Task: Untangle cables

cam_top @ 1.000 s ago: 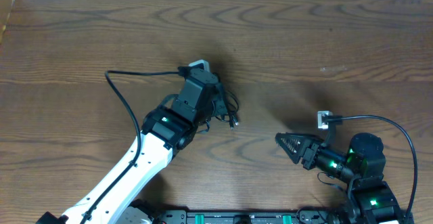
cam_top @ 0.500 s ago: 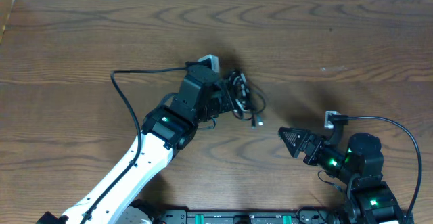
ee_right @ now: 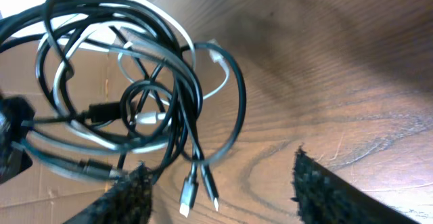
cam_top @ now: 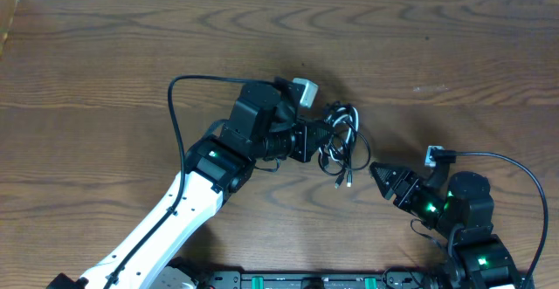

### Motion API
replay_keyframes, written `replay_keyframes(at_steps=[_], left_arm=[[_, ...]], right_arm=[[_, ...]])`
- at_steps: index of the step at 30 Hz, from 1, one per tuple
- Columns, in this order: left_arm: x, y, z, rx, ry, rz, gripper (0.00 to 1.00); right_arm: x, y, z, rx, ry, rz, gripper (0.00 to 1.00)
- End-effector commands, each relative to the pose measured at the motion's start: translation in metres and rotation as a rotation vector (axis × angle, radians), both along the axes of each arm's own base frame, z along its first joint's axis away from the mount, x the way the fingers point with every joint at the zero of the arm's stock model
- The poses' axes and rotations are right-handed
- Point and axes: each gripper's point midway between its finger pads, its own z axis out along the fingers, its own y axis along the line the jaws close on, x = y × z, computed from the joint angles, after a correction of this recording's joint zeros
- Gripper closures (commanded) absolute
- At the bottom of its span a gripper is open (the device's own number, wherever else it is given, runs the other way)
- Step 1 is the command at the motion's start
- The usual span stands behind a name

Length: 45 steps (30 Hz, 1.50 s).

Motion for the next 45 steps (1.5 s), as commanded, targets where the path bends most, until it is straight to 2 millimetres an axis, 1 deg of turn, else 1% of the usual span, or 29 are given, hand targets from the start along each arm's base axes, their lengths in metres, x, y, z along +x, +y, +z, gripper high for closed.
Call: replay_keyframes(at_steps=[1, 2, 4, 7, 8, 11, 13, 14, 15, 18, 21, 22, 25, 28, 33, 35, 38, 41, 45], left_arm=[[-0.014, -0.008, 0.009, -0.035, -0.054, -0.128, 0.92], [-0.016, -0.010, 0.011, -0.045, -0.052, -0.141, 0.92], [-0.025, -0.016, 0.021, -0.102, -0.055, -0.207, 0.92], [-0.029, -0.021, 0.034, -0.163, -0.042, -0.235, 0.92], [-0.030, -0.023, 0.038, -0.182, -0.035, -0.239, 0.92], [-0.035, -0.026, 0.050, -0.235, -0.034, -0.276, 0.92], [-0.042, -0.028, 0.057, -0.268, -0.039, -0.323, 0.92], [-0.045, -0.029, 0.060, -0.282, -0.039, -0.346, 0.92], [-0.048, -0.029, 0.063, -0.293, -0.035, -0.361, 0.92], [-0.054, -0.029, 0.067, -0.310, -0.026, -0.389, 0.92], [-0.055, -0.026, 0.073, -0.316, -0.043, -0.386, 0.92], [-0.054, -0.025, 0.074, -0.318, -0.048, -0.383, 0.92], [-0.050, -0.017, 0.082, -0.325, -0.076, -0.358, 0.93], [-0.042, -0.006, 0.089, -0.330, -0.106, -0.324, 0.92], [-0.020, 0.019, 0.098, -0.332, -0.149, -0.229, 0.92], [-0.010, 0.030, 0.099, -0.330, -0.158, -0.189, 0.92], [-0.001, 0.039, 0.098, -0.326, -0.164, -0.152, 0.92], [0.005, 0.045, 0.098, -0.323, -0.168, -0.130, 0.92], [0.012, 0.053, 0.099, -0.321, -0.174, -0.099, 0.92]], right_arm=[[0.003, -0.003, 0.006, -0.021, -0.030, -0.008, 0.37], [0.003, -0.003, 0.006, -0.021, -0.030, -0.008, 0.37], [0.003, -0.003, 0.006, -0.021, -0.030, -0.009, 0.37], [0.004, -0.003, 0.006, -0.023, -0.030, -0.011, 0.37], [0.004, -0.004, 0.005, -0.026, -0.029, -0.016, 0.39], [0.007, -0.012, 0.001, -0.056, -0.027, -0.060, 0.47], [0.013, -0.024, -0.002, -0.098, -0.029, -0.124, 0.54], [0.015, -0.031, -0.004, -0.122, -0.028, -0.161, 0.59], [0.017, -0.037, -0.006, -0.147, -0.025, -0.195, 0.62], [0.020, -0.067, -0.017, -0.256, -0.002, -0.335, 0.69], [0.016, -0.096, -0.026, -0.366, 0.030, -0.458, 0.72], [0.015, -0.101, -0.028, -0.387, 0.037, -0.479, 0.72], [0.010, -0.111, -0.033, -0.434, 0.063, -0.517, 0.73], [0.007, -0.116, -0.036, -0.450, 0.078, -0.533, 0.73], [0.004, -0.126, -0.038, -0.468, 0.096, -0.570, 0.72], [0.002, -0.130, -0.041, -0.476, 0.113, -0.583, 0.73], [-0.002, -0.133, -0.044, -0.483, 0.133, -0.594, 0.73], [-0.005, -0.137, -0.047, -0.497, 0.153, -0.604, 0.73], [-0.014, -0.149, -0.052, -0.545, 0.192, -0.645, 0.72]])
